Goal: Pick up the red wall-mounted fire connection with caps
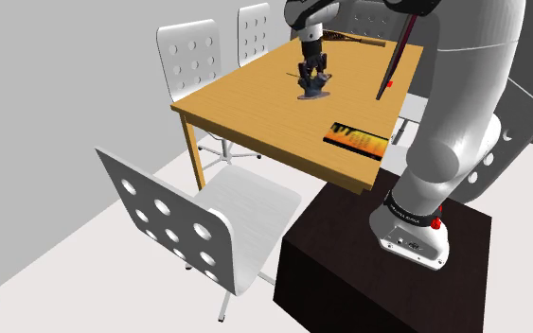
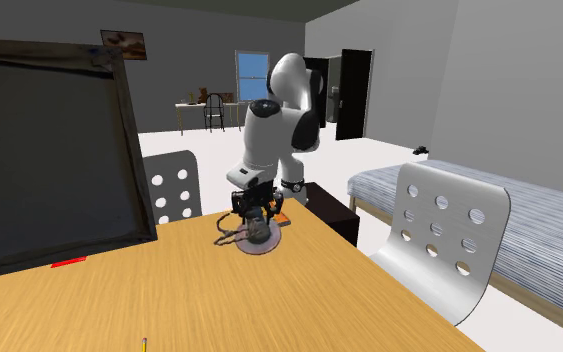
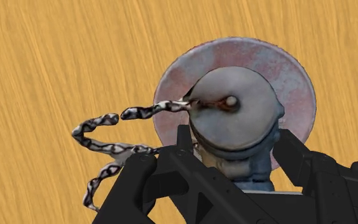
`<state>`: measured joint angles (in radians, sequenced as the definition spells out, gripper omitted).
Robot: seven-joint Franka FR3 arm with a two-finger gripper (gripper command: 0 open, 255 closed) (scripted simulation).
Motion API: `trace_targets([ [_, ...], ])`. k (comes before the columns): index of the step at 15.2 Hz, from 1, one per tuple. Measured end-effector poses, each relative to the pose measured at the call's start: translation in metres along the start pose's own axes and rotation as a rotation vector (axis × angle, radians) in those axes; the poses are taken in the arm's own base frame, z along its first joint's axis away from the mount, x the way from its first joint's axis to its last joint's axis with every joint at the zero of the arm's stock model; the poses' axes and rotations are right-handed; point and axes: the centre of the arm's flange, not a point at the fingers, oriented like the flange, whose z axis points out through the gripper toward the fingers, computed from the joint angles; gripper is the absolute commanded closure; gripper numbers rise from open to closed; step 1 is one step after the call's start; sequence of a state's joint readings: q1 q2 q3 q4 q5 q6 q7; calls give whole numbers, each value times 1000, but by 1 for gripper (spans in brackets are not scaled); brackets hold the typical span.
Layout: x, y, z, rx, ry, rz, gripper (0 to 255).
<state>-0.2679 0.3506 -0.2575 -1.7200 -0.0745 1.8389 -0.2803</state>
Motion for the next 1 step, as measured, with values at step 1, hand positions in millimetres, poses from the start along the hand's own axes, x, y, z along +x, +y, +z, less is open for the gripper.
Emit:
trace_targets([
  [1,-1,1,-3,0,0,0,255],
])
